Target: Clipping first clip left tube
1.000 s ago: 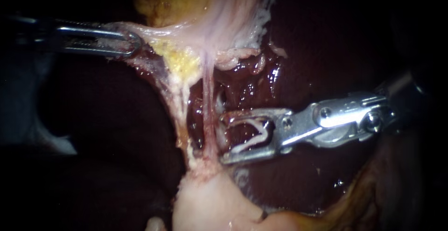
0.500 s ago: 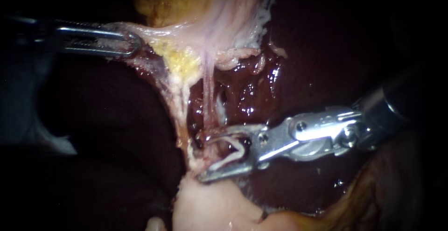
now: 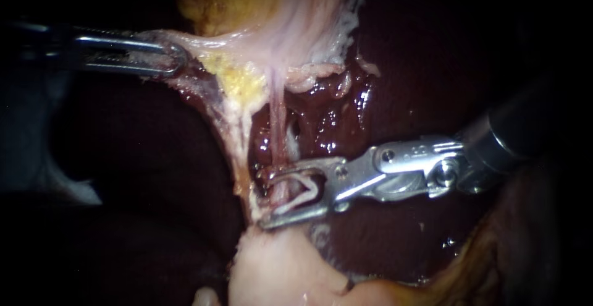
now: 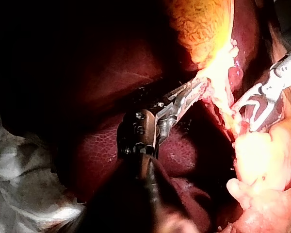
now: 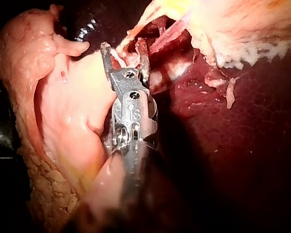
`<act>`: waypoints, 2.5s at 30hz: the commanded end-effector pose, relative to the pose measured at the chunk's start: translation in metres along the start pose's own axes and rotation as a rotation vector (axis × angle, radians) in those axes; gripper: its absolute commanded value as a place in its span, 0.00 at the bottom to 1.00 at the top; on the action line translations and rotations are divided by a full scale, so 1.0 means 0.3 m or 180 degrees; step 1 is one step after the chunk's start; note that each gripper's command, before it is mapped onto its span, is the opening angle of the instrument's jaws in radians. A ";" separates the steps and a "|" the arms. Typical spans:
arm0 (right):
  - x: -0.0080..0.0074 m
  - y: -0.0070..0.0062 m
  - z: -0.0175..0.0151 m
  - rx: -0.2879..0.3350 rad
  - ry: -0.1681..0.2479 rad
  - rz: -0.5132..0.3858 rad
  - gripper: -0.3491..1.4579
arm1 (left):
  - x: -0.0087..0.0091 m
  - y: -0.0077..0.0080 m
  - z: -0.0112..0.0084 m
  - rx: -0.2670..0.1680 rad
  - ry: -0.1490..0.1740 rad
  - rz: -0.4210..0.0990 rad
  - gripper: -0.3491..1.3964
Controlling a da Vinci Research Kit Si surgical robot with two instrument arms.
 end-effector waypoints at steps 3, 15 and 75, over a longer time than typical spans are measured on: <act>-0.0021 0.0007 0.005 0.0040 -0.0011 0.0003 0.43 | -0.0003 -0.0002 0.0003 0.0000 -0.0001 0.0000 0.00; -0.0042 -0.0001 0.016 0.0180 0.0036 0.0002 0.43 | -0.0003 -0.0001 0.0007 -0.0007 -0.0004 0.0000 0.00; 0.0109 -0.0188 0.029 0.0538 0.0064 0.0240 0.00 | -0.0002 -0.0004 0.0004 -0.0010 -0.0006 0.0001 0.00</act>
